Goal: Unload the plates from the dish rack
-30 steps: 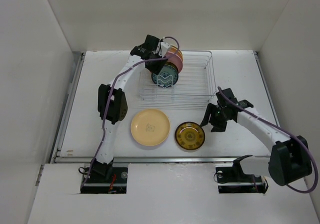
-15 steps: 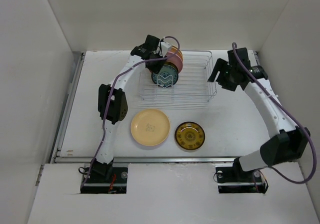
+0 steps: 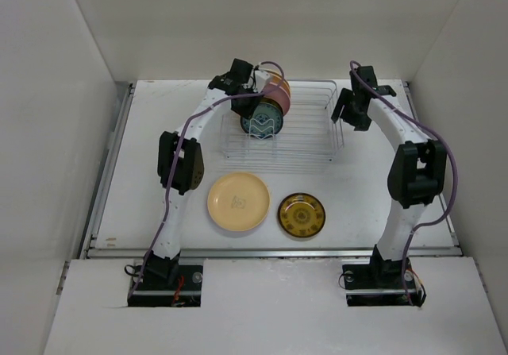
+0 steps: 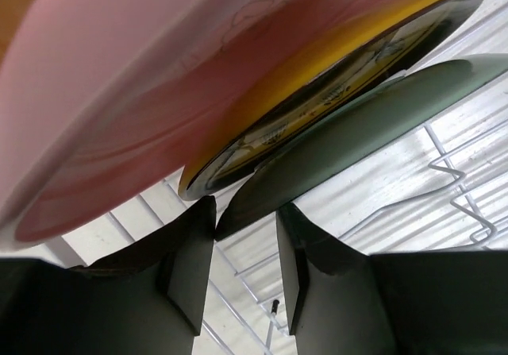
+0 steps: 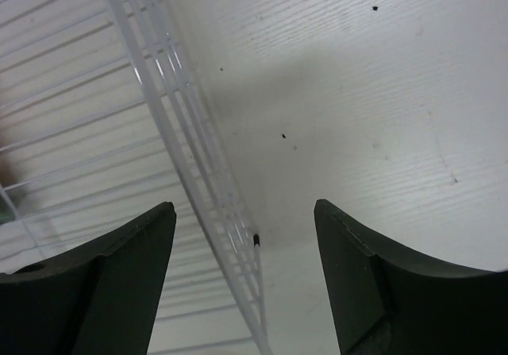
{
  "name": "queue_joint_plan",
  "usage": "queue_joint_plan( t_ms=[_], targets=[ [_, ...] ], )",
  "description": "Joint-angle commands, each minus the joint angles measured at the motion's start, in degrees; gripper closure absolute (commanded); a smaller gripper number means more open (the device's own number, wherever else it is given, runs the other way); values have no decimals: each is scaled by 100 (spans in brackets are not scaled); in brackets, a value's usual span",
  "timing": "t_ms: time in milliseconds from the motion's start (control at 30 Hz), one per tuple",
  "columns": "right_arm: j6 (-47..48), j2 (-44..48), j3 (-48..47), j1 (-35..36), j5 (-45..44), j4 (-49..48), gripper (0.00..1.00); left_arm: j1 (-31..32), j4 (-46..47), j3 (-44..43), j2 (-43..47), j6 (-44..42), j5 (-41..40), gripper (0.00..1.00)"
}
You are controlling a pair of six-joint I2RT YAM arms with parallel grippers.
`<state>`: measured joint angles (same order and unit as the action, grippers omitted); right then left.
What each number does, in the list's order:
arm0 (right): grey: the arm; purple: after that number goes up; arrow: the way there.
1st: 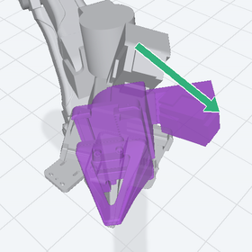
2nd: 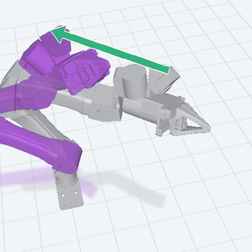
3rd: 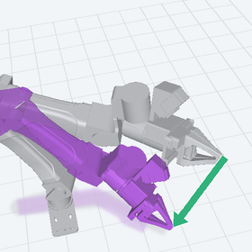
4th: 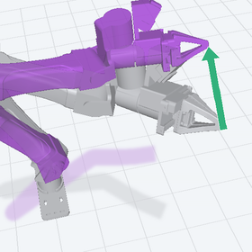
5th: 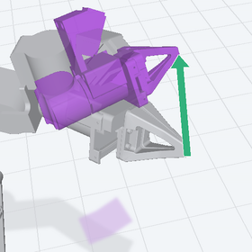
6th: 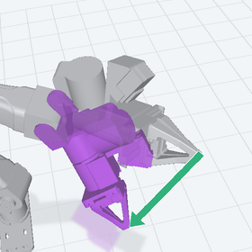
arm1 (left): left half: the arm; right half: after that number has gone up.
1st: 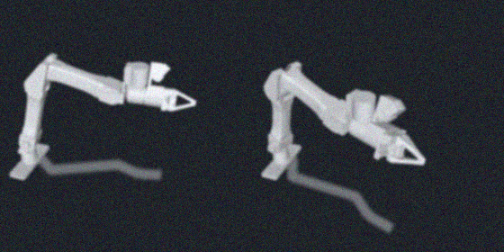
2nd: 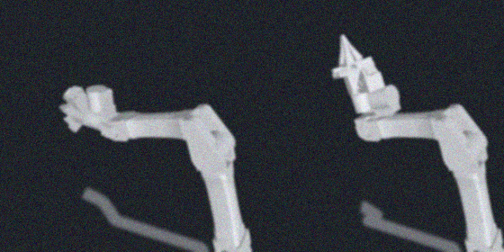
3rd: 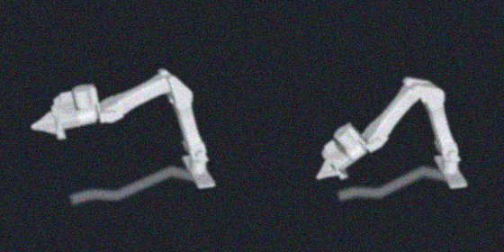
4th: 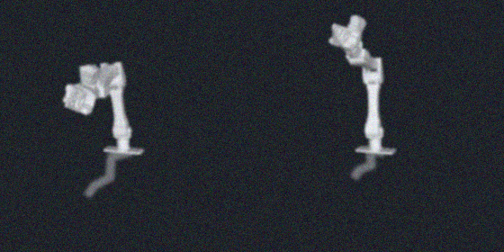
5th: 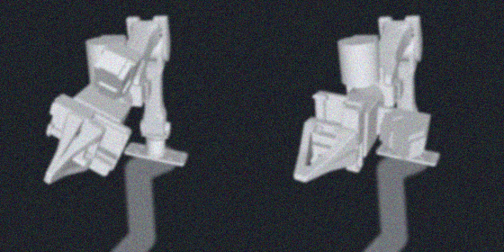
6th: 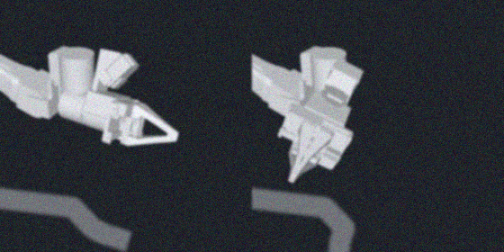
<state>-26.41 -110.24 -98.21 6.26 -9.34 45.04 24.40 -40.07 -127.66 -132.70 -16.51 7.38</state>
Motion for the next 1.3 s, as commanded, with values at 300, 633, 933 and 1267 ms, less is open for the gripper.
queue_joint_plan(
  t_ms=[300,633,933,1267],
  targets=[
    [435,-393,136,-55,705,-1172,40,-102,167,-154,-142,436,475,99],
    [558,-209,399,-55,899,-1225,58,-269,298,215,973,711,897,100],
    [664,-156,531,-55,688,-1278,58,-269,114,21,1519,948,1301,100],
    [611,160,707,-55,803,-1330,58,413,-2392,-812,1547,-147,1960,100]
  ],
)
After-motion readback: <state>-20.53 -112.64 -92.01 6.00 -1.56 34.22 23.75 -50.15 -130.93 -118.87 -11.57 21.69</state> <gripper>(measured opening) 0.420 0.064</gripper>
